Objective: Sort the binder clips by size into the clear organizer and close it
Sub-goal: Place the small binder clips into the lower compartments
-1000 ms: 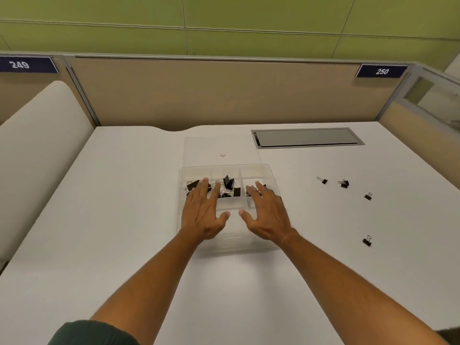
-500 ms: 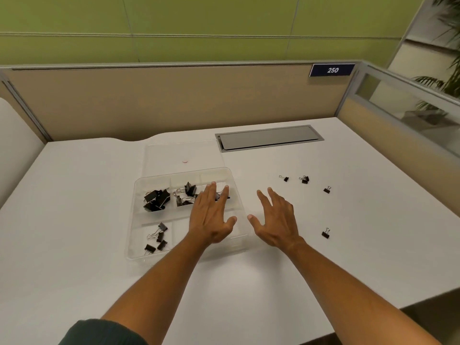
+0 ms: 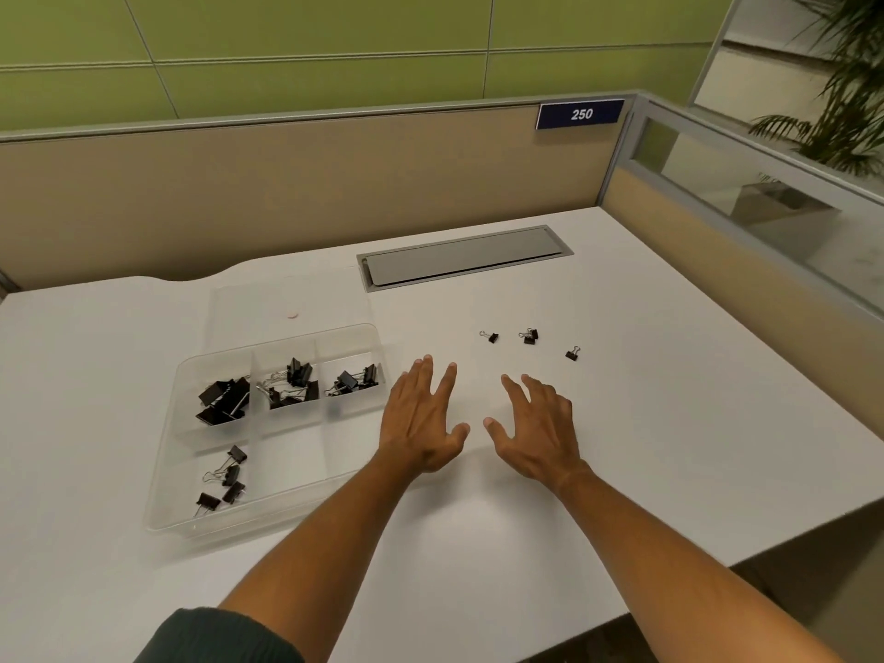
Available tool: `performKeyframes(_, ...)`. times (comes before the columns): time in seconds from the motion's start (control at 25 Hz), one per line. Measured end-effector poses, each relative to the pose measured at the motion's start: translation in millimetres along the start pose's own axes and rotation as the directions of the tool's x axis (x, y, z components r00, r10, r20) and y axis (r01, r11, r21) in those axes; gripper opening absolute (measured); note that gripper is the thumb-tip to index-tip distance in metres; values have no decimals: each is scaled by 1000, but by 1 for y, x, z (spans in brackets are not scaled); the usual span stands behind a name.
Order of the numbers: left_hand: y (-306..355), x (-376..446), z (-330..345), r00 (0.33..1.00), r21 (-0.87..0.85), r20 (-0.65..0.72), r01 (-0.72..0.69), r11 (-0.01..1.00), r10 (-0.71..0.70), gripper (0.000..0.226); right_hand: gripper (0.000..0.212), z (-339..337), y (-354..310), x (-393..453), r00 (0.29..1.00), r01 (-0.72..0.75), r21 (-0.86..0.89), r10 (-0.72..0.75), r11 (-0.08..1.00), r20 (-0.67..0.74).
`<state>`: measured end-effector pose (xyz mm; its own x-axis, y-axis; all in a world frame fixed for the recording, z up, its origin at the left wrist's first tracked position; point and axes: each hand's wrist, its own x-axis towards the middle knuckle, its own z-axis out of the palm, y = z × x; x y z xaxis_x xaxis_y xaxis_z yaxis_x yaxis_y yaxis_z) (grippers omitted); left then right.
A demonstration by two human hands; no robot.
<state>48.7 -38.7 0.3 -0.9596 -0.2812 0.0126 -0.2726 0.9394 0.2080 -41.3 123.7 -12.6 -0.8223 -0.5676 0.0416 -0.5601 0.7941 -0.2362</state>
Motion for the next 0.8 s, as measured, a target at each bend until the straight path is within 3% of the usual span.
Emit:
performKeyframes(0.12,17,10,11,999,-7,29,-24,1000,24,83,58,0,25,-4,999,-43,-41,43,998,-10)
performKeyframes(0.28,42,25,23,997,-9,63,-54,999,54,82,32,1,57,-11,980,-197,69,196,978,17)
performKeyframes(0.4,58,37,29,994,-19,76,-71,997,72,81,34,4,70,-11,957,-289,119,281,950,77)
performKeyframes(0.64,65,49,39,993,-15,109,-33,999,35,80,11,9,82,10,979,-203,167,196,965,55)
performKeyframes(0.8,63,61,44,994,-20,105,12,1000,-10,80,14,8,91,23,989,-150,190,146,970,32)
